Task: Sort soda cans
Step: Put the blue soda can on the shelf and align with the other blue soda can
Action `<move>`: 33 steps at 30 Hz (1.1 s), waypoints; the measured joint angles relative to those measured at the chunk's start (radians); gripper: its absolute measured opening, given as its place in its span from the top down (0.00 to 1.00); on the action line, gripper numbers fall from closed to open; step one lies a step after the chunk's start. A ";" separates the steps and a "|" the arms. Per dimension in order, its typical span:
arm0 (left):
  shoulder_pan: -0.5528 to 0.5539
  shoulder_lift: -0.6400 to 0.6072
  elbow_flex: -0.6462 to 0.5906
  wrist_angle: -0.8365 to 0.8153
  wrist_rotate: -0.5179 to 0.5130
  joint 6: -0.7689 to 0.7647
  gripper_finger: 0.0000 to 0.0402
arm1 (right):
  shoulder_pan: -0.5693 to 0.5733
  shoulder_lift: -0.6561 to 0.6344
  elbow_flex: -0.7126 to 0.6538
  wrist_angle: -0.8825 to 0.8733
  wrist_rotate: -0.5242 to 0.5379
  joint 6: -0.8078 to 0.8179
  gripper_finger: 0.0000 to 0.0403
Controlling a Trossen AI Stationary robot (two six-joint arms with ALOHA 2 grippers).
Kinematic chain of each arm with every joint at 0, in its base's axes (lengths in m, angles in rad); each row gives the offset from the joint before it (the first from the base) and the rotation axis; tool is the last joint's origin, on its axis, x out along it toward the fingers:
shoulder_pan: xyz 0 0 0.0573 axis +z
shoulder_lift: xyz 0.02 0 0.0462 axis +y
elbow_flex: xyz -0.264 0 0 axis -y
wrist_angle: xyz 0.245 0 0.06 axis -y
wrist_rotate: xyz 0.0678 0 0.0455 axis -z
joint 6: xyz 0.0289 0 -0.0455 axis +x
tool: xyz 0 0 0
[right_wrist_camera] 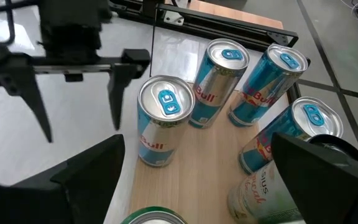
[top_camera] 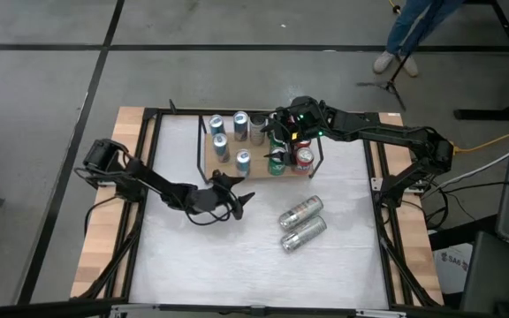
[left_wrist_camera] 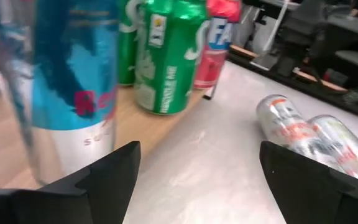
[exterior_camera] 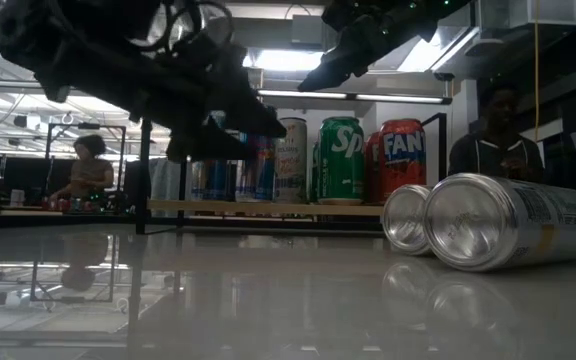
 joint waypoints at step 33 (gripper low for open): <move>0.097 0.011 0.000 0.000 -0.162 -0.007 0.19 | 0.000 0.000 0.000 -0.001 0.000 0.000 0.03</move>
